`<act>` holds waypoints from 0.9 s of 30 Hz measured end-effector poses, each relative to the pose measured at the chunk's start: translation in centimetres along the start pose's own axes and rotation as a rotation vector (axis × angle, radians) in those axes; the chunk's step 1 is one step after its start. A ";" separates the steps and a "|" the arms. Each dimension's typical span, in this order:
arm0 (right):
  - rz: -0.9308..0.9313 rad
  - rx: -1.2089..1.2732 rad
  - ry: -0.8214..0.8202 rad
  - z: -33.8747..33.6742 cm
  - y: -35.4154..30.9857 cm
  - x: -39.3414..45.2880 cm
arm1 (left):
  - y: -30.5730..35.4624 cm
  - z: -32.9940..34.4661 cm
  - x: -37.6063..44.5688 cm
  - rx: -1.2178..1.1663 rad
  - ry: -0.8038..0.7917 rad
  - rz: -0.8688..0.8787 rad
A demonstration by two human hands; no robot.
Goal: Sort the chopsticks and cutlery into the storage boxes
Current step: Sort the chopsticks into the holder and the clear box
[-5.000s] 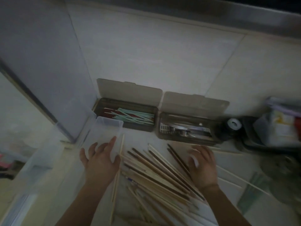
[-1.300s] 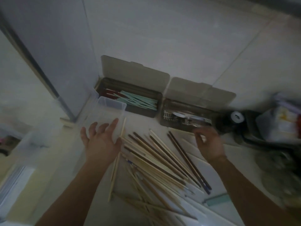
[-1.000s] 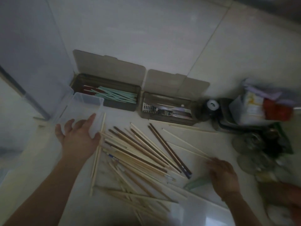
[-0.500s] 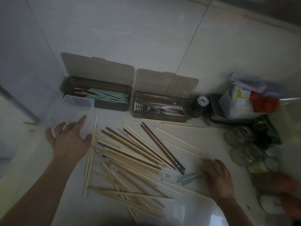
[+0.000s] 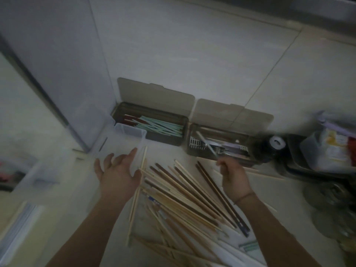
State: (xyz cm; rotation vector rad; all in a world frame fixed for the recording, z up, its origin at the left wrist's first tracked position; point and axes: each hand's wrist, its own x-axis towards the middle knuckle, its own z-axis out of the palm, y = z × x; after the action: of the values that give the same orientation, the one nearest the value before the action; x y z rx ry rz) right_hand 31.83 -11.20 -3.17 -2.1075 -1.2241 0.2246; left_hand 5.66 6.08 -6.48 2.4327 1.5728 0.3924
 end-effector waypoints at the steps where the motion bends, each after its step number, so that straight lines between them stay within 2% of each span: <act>1: -0.067 0.011 -0.051 1.0 -1.5 1.6 | 0.0 0.0 0.1 0.002 -0.004 -0.001; 3: -0.179 0.012 -0.161 3.0 -3.9 5.2 | 0.0 0.0 0.1 0.009 -0.015 0.003; 5: -0.215 -0.079 -0.266 4.9 -5.6 8.8 | 0.0 0.0 0.1 0.012 -0.019 0.003; 9: -0.179 -0.513 -0.446 8.6 -7.1 13.7 | -0.1 -0.2 0.2 0.032 -0.052 -0.010; 12: -0.106 -0.600 -0.553 10.1 -6.8 15.3 | -0.1 -0.1 0.2 0.034 -0.062 0.000; 14: -0.056 -0.582 -0.564 10.5 -6.2 15.5 | -0.1 0.1 0.2 0.026 -0.058 0.002; 16: -0.083 -0.472 -0.457 10.1 -5.7 15.1 | -0.1 0.1 0.2 0.030 -0.061 0.002; 19: -0.183 -0.199 -0.134 7.9 -4.7 12.6 | 0.0 -0.1 0.2 0.038 -0.072 -0.003; 21: -0.224 -0.118 0.056 5.7 -2.7 9.6 | 0.1 -0.1 0.2 0.038 -0.068 -0.005; 23: -0.189 -0.118 0.157 2.9 0.2 5.4 | 0.1 0.0 0.2 0.029 -0.054 0.002; 27: 0.035 -0.332 0.272 -2.8 7.2 -5.4 | 0.2 0.2 0.2 0.026 -0.029 0.012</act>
State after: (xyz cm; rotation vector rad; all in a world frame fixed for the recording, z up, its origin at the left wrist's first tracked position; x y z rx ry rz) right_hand 35.24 -19.31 -6.53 -2.3466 -1.1199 -0.2617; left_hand 6.00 6.12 -6.61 2.4576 1.5618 0.3391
